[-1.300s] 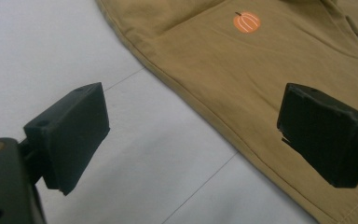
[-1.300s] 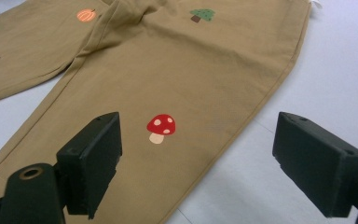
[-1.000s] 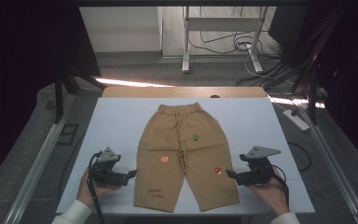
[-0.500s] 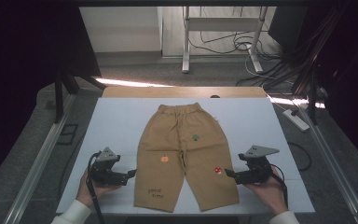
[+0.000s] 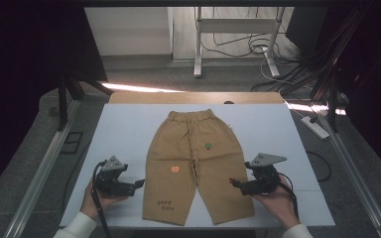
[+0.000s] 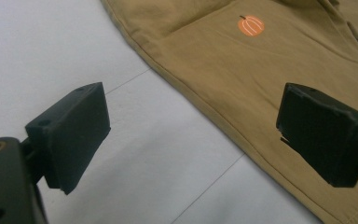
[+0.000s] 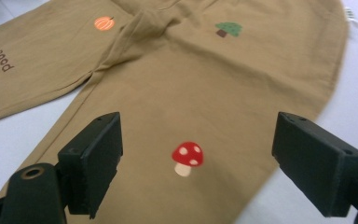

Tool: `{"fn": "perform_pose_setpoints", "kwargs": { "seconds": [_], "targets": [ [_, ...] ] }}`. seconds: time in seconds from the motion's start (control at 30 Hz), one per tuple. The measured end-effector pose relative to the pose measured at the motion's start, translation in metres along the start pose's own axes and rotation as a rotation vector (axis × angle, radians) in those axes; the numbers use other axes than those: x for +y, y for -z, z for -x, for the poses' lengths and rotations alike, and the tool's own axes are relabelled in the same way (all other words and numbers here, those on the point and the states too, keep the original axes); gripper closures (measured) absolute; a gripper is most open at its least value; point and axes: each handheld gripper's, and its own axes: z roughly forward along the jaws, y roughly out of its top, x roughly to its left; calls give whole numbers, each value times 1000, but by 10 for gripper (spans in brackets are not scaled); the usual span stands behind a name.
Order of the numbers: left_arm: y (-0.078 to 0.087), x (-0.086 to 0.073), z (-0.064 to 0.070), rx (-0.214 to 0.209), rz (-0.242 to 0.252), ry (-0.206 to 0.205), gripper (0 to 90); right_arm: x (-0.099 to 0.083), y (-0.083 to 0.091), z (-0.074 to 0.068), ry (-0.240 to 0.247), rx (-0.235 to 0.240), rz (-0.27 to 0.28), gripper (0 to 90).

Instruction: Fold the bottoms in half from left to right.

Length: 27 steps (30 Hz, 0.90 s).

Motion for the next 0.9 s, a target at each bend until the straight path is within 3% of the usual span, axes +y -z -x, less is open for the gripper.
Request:
{"fn": "perform_pose_setpoints", "kwargs": {
  "seconds": [0.7,0.9],
  "targets": [
    [-3,2,-2,10,-5,3,101,19,-25,-29,97,43,-27,166],
    [-3,3,-3,11,-3,5,103,21,-28,-32,93,51,-22,166]
  ]
}}
